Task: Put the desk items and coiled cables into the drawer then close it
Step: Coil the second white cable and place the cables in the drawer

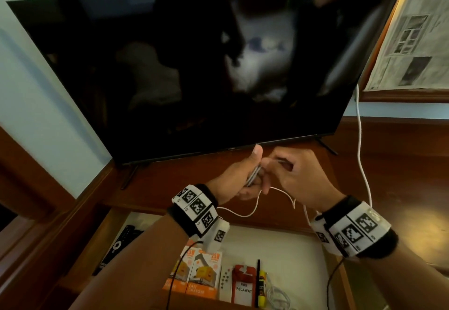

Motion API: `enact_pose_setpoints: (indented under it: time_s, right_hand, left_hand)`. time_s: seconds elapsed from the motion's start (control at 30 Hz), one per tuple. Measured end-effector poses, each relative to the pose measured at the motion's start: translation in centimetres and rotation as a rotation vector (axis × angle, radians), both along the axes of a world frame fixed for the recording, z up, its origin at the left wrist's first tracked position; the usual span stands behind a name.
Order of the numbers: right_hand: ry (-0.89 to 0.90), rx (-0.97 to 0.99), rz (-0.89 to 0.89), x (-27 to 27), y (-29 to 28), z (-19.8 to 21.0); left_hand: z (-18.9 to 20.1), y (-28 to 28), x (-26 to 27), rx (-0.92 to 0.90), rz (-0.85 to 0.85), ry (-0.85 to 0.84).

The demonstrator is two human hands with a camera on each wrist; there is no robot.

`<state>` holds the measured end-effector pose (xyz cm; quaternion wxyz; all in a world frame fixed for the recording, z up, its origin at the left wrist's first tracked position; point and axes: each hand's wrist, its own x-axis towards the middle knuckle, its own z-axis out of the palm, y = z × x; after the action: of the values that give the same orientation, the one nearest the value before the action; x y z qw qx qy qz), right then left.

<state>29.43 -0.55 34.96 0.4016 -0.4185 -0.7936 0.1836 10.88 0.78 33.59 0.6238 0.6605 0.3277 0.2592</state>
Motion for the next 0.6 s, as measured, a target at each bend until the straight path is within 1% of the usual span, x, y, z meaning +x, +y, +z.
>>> enact_pose_setpoints:
  time_s: [0.07,0.1,0.13,0.17,0.23,0.3,0.33,0.4,0.43,0.47,0.53,0.57,0.6]
  right_hand:
    - [0.280,-0.022,-0.021,-0.1,0.4,-0.1]
    - [0.395,-0.044,-0.027,-0.1,0.7,-0.4]
    - [0.473,-0.065,-0.021,-0.2,0.9,-0.5]
    - [0.508,-0.083,-0.011,-0.4,1.0,-0.8]
    - [0.524,-0.133,0.048,-1.2,0.8,-1.5]
    - [0.514,-0.242,0.105,-2.1,0.3,-2.4]
    - [0.480,-0.298,0.114,-2.3,-0.1,-2.8]
    - [0.306,-0.344,0.113,-2.6,-0.5,-3.7]
    - [0.180,-0.358,0.126,-2.7,-0.7,-4.1]
    - [0.059,-0.367,0.142,-2.7,-0.9,-4.4]
    - [-0.108,-0.326,0.124,-2.4,-1.0,-4.5]
    - [-0.146,-0.276,0.095,-2.0,-1.0,-4.2]
    - [-0.153,-0.221,0.072,-1.6,-1.0,-3.6]
  left_hand:
    - [0.5,-0.3,0.2,-0.211,-0.150,-0.237]
    - [0.7,-0.3,0.2,-0.276,-0.199,-0.323]
    - [1.0,-0.3,0.2,-0.306,-0.233,-0.387]
    - [1.2,-0.4,0.2,-0.311,-0.253,-0.434]
    - [1.6,-0.5,0.2,-0.319,-0.237,-0.521]
    - [1.9,-0.6,0.5,-0.264,-0.150,-0.574]
    - [2.0,-0.6,0.7,-0.221,-0.083,-0.580]
    - [2.0,-0.3,0.8,-0.151,0.089,-0.576]
    - [1.7,0.1,0.7,-0.088,0.179,-0.539]
    - [1.4,0.6,0.5,0.006,0.255,-0.458]
    - [0.8,1.4,0.3,0.219,0.369,-0.142]
    - [0.5,1.6,0.1,0.297,0.364,0.049]
    - [0.5,1.4,-0.1,0.341,0.309,0.232]
